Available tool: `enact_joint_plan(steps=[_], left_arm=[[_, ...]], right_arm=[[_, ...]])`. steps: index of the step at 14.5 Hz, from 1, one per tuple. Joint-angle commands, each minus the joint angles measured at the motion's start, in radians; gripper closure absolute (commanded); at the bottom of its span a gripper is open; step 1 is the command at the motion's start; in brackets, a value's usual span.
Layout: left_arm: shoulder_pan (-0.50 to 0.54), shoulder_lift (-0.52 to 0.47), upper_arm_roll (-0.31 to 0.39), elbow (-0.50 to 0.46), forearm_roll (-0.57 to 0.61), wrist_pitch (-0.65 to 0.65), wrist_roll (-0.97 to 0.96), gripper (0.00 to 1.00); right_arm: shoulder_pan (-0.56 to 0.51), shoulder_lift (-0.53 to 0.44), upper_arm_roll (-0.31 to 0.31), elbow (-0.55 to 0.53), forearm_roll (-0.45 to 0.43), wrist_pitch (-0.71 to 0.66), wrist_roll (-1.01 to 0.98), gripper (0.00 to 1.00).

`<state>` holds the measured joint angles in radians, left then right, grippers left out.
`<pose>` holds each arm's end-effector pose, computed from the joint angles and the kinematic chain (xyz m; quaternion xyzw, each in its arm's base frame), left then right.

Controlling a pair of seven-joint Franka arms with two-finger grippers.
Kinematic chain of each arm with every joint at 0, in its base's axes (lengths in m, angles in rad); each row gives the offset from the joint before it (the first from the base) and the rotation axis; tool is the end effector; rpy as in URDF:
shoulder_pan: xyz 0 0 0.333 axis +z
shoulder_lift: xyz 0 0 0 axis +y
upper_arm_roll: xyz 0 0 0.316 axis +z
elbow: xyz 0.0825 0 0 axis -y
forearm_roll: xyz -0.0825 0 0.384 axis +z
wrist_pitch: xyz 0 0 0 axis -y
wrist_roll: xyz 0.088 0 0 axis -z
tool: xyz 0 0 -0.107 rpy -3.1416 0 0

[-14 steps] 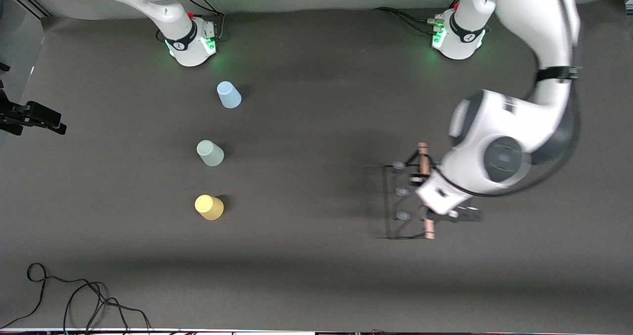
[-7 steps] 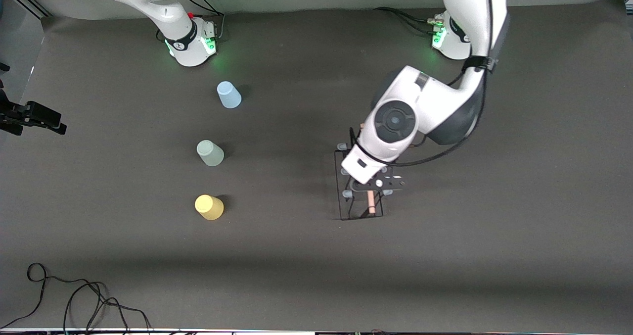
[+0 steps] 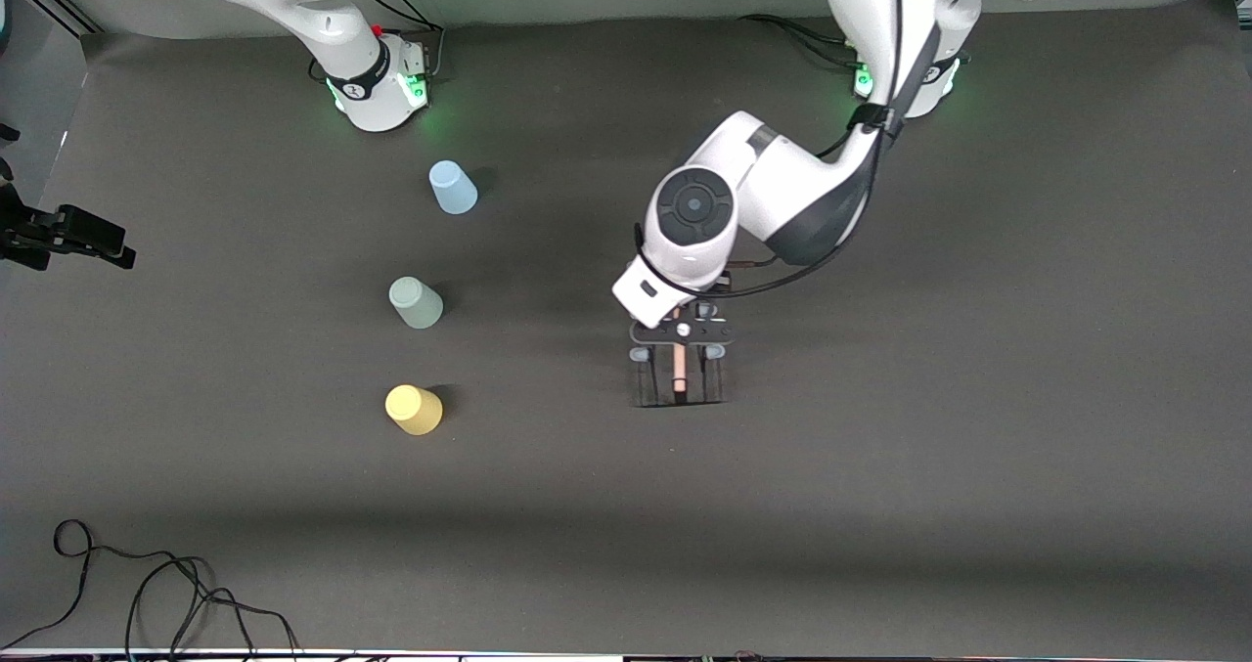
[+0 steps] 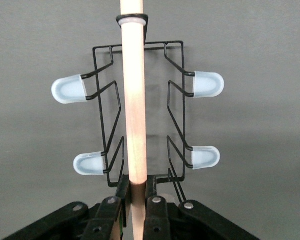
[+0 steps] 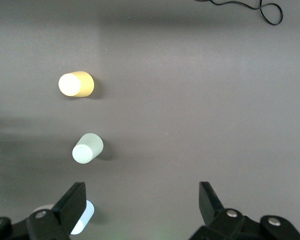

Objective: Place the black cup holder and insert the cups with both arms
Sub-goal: 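Carry the black wire rack with the left gripper toward the cups and lower it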

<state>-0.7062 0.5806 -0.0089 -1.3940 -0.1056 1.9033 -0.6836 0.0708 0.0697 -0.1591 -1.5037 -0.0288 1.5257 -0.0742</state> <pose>0.5305 -0.4692 0.3644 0.9980 0.0039 -0.0605 0.0167 0.5689 -0.0502 0.6135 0.9995 -0.0073 -0.0249 0.0180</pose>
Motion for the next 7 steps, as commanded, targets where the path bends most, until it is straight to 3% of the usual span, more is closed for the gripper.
enact_joint_plan(steps=[1, 7], left_arm=[[-0.024, -0.009, 0.010, -0.002, -0.009, 0.026, -0.101, 1.00], [-0.052, 0.021, 0.010, -0.003, 0.003, 0.060, -0.146, 1.00]], right_arm=[[0.000, 0.027, -0.002, 0.028, -0.008, -0.012, 0.008, 0.00], [0.009, 0.038, 0.000, 0.022, -0.016, -0.015, 0.008, 0.00]])
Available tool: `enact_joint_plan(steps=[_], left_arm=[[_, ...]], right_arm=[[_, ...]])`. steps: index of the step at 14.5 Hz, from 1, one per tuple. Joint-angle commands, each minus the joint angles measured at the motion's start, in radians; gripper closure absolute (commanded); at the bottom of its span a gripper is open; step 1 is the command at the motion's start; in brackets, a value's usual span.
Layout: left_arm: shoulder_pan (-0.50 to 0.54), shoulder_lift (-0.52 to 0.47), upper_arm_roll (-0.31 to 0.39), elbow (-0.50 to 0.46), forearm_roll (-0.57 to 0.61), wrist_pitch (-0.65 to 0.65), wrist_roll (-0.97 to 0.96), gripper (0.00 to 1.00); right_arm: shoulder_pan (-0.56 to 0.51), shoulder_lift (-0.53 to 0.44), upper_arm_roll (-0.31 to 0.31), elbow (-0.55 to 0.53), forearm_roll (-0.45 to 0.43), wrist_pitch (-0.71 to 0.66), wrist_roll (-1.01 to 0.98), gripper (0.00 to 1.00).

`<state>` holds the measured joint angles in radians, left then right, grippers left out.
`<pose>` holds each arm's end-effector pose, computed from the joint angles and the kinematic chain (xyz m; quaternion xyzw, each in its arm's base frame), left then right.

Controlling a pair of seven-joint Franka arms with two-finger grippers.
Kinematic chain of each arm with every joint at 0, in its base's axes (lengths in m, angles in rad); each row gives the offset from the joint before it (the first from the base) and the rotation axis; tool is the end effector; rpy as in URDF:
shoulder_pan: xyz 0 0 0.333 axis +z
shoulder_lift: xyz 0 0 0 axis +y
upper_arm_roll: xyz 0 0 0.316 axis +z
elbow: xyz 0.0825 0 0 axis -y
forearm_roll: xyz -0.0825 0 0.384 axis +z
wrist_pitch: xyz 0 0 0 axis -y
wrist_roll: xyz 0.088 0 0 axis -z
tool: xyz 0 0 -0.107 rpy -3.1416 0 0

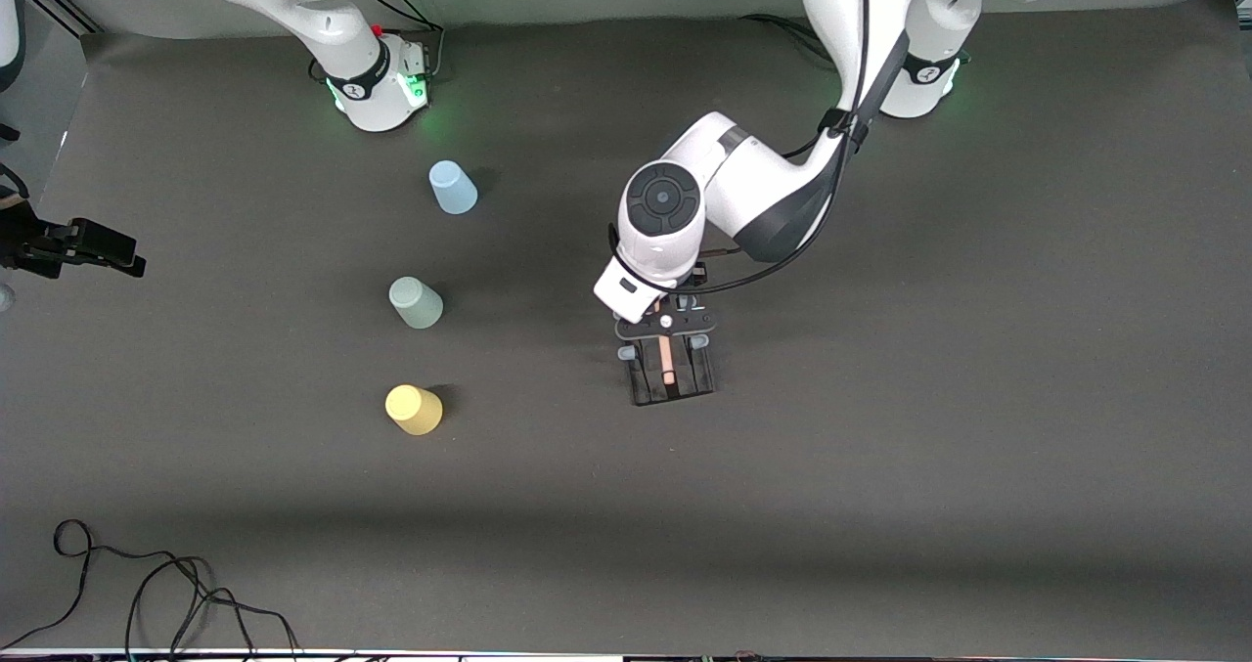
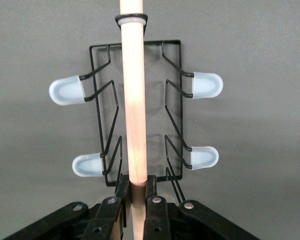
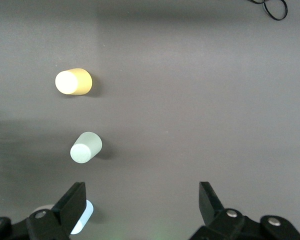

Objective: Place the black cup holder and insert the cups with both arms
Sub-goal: 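Carry the black wire rack with the left gripper toward the cups and lower it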

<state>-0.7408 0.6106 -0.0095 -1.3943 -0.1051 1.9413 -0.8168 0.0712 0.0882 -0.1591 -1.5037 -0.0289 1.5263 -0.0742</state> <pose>0.5176 -0.4905 0.3460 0.9967 0.0545 -0.0585 0.0138 0.5740 -0.0497 0.6030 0.9992 -0.0069 -0.0339 0.0188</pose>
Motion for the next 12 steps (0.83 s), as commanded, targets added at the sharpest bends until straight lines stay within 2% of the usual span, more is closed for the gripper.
enact_joint_plan(steps=[1, 8, 12], left_arm=[[-0.018, -0.008, 0.011, -0.003, 0.004, 0.031, -0.012, 1.00], [-0.032, -0.009, 0.008, -0.005, 0.004, 0.034, 0.048, 1.00], [-0.034, -0.008, 0.003, -0.005, 0.004, 0.034, 0.056, 1.00]], right_arm=[[0.009, 0.022, 0.000, 0.020, -0.008, -0.017, 0.014, 0.00], [0.012, 0.030, 0.001, 0.022, -0.006, -0.038, 0.040, 0.00], [0.022, 0.025, 0.009, 0.020, -0.003, -0.064, 0.187, 0.00]])
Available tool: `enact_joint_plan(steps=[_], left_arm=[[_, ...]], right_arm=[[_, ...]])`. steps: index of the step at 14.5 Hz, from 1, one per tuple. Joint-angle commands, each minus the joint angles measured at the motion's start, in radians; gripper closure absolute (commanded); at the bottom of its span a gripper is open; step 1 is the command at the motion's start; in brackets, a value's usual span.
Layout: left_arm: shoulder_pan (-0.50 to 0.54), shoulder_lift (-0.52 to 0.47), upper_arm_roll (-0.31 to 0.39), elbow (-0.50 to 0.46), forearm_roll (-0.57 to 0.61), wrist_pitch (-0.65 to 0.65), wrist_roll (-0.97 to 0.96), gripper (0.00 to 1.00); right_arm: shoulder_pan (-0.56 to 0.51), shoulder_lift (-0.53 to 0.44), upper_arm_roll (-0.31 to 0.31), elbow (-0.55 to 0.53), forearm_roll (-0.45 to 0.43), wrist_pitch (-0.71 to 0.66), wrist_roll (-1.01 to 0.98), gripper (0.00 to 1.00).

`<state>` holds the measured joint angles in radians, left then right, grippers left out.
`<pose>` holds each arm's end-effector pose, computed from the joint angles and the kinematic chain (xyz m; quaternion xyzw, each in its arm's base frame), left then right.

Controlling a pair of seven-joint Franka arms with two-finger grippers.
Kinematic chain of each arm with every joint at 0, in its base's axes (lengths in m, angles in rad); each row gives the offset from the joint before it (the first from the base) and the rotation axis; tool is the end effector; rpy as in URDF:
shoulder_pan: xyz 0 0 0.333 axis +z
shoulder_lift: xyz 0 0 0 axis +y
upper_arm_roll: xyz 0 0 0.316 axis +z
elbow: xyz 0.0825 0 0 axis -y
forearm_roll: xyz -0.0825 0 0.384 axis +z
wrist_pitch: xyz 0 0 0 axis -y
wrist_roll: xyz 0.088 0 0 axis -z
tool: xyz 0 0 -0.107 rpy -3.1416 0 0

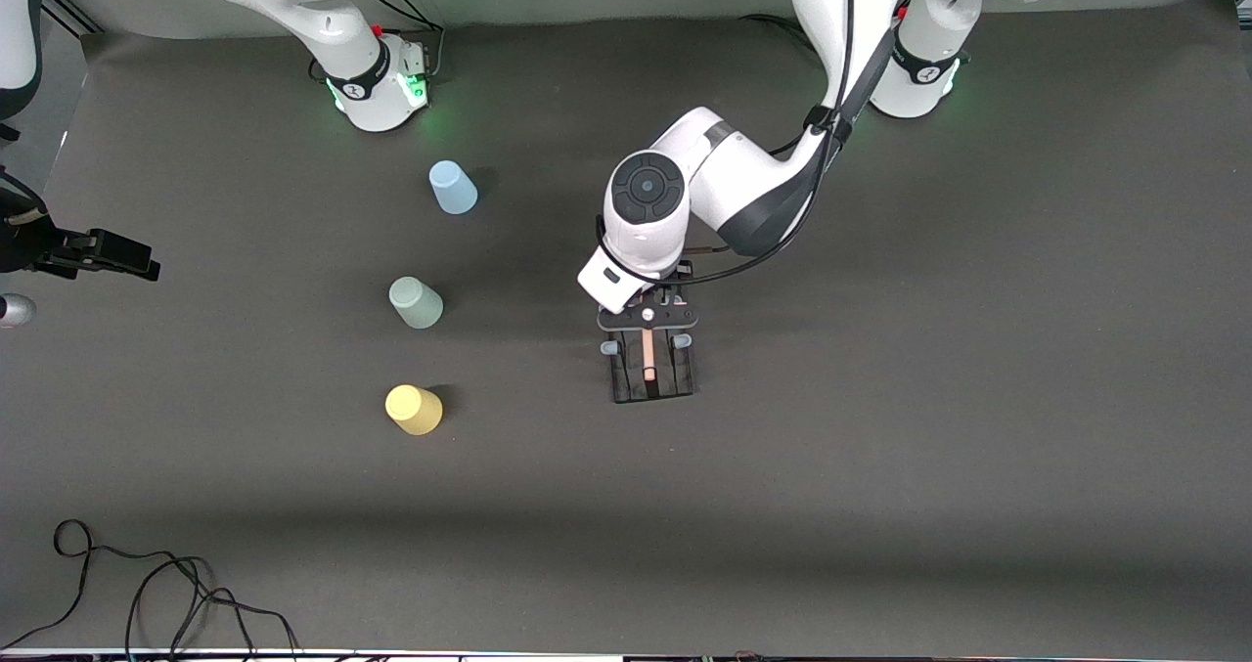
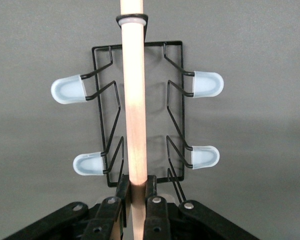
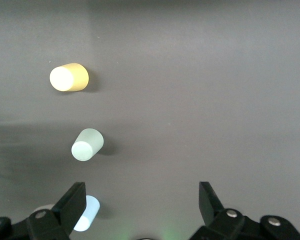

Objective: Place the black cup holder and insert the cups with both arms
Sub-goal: 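Open the left gripper and withdraw while the right gripper reaches the cups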

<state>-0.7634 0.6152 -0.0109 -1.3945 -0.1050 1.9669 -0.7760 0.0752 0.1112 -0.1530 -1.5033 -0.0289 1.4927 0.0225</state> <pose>0.5081 -0.5044 0.3447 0.9982 0.0231 -0.0510 0.0216 0.5767 -0.0434 0.5875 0.9967 -0.0503 -0.0608 0.0212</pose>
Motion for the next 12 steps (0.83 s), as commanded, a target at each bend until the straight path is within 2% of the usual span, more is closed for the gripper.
enact_joint_plan(steps=[1, 2, 5, 6, 8, 12], left_arm=[[-0.017, -0.012, 0.005, -0.005, 0.004, 0.009, 0.015, 1.00], [-0.016, -0.012, 0.005, -0.005, 0.004, 0.009, 0.017, 0.86], [-0.013, -0.011, 0.005, -0.003, 0.004, 0.007, 0.050, 0.12], [-0.011, -0.011, 0.005, -0.003, 0.004, 0.006, 0.052, 0.00], [-0.002, -0.017, 0.005, -0.001, -0.001, -0.006, 0.050, 0.00], [0.062, -0.100, 0.014, 0.009, 0.007, -0.072, 0.056, 0.00]], right_arm=[[0.037, 0.001, 0.003, 0.020, -0.003, -0.037, 0.126, 0.00], [0.043, -0.001, 0.003, 0.020, -0.002, -0.045, 0.155, 0.00], [0.072, 0.002, 0.003, 0.017, 0.039, -0.051, 0.258, 0.00], [0.077, 0.001, 0.003, 0.003, 0.073, -0.052, 0.322, 0.00], [0.077, -0.008, 0.003, -0.021, 0.110, -0.061, 0.361, 0.00], [0.115, -0.065, 0.001, -0.141, 0.109, -0.040, 0.358, 0.00]])
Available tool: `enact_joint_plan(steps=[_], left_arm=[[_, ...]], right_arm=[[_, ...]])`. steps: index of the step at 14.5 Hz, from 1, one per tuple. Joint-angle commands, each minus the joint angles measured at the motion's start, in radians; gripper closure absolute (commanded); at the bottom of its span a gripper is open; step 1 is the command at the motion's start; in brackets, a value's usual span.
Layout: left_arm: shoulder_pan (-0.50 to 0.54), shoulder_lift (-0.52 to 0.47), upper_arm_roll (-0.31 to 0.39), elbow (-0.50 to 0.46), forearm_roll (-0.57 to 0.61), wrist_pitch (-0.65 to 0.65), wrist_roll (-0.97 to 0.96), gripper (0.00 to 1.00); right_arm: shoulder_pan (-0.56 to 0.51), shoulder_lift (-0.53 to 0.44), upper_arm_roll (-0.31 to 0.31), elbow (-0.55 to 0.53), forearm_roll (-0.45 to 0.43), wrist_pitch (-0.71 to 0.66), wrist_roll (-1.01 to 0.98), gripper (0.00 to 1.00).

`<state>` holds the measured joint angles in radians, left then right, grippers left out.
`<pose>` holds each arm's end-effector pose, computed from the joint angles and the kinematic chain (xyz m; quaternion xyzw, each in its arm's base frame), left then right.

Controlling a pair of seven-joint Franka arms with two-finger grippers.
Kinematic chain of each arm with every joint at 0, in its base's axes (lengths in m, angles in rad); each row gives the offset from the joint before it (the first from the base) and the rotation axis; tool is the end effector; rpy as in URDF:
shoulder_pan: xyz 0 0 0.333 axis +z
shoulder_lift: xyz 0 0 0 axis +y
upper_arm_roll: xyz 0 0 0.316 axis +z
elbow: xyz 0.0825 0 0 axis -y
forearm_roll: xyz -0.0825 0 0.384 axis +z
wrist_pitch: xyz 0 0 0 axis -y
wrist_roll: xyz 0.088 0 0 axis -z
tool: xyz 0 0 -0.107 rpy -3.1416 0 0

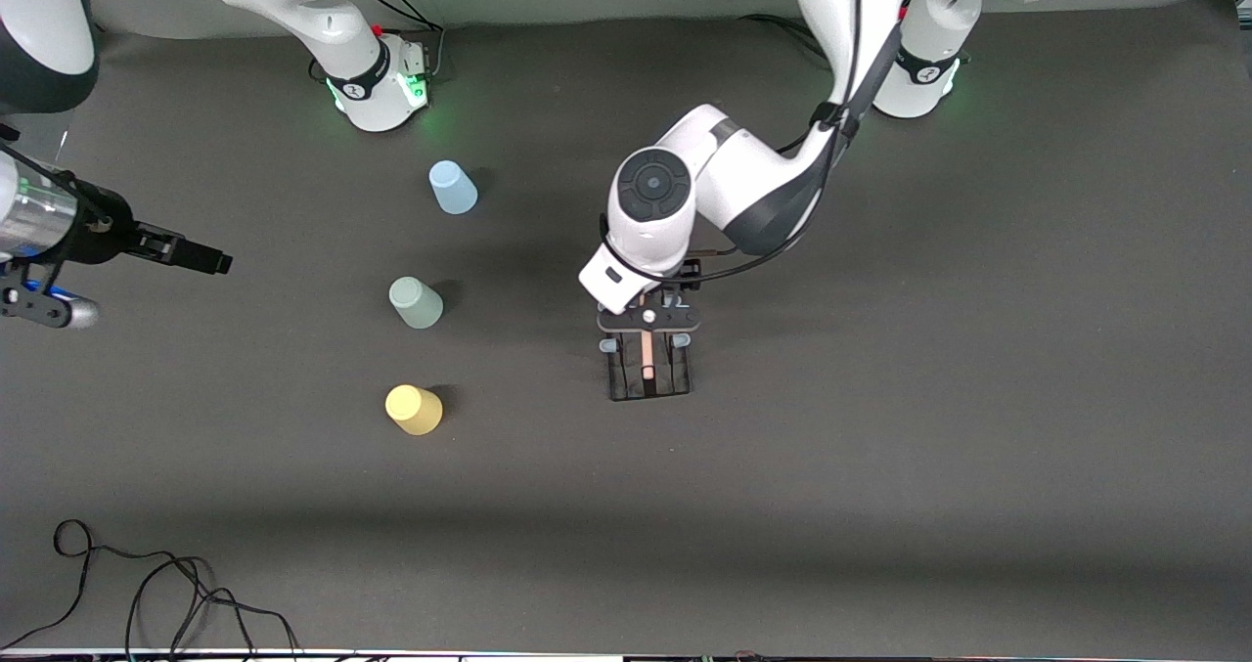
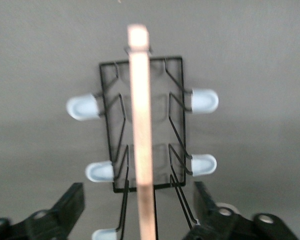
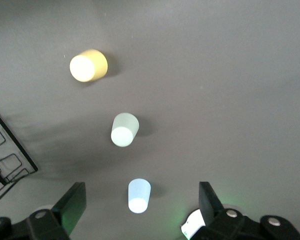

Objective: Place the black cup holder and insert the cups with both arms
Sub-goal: 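Open the left gripper and withdraw while the right gripper reaches the cups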

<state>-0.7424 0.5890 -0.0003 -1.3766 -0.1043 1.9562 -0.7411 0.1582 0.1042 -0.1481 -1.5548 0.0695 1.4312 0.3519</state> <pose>0.5239 -0.4902 0.3709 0.9986 0.0190 -0.0361 0.0324 0.5659 0.0179 0.5637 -0.9788 0.1685 0.1161 0.0063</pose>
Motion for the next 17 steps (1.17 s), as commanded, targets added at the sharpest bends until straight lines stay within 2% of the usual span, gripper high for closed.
enact_joint_plan(steps=[1, 3, 6, 10, 14, 17], left_arm=[[0.066, -0.093, 0.003, -0.010, 0.018, -0.089, 0.035, 0.00], [0.113, -0.136, 0.008, -0.013, 0.064, -0.132, 0.078, 0.00], [0.205, -0.184, 0.008, -0.018, 0.122, -0.131, 0.138, 0.00], [0.386, -0.231, 0.008, -0.024, 0.163, -0.132, 0.302, 0.00], [0.483, -0.319, 0.009, -0.093, 0.166, -0.126, 0.399, 0.00], [0.584, -0.418, 0.008, -0.175, 0.166, -0.131, 0.524, 0.00]], right_arm=[[0.034, -0.073, -0.004, -0.126, 0.010, 0.044, 0.030, 0.00], [0.061, -0.106, -0.004, -0.195, 0.010, 0.093, 0.032, 0.00], [0.101, -0.121, -0.005, -0.290, 0.001, 0.199, 0.053, 0.00], [0.159, -0.123, -0.005, -0.431, -0.016, 0.380, 0.081, 0.00], [0.181, -0.138, -0.005, -0.638, -0.016, 0.628, 0.082, 0.00], [0.219, -0.117, -0.005, -0.746, -0.016, 0.799, 0.130, 0.00]])
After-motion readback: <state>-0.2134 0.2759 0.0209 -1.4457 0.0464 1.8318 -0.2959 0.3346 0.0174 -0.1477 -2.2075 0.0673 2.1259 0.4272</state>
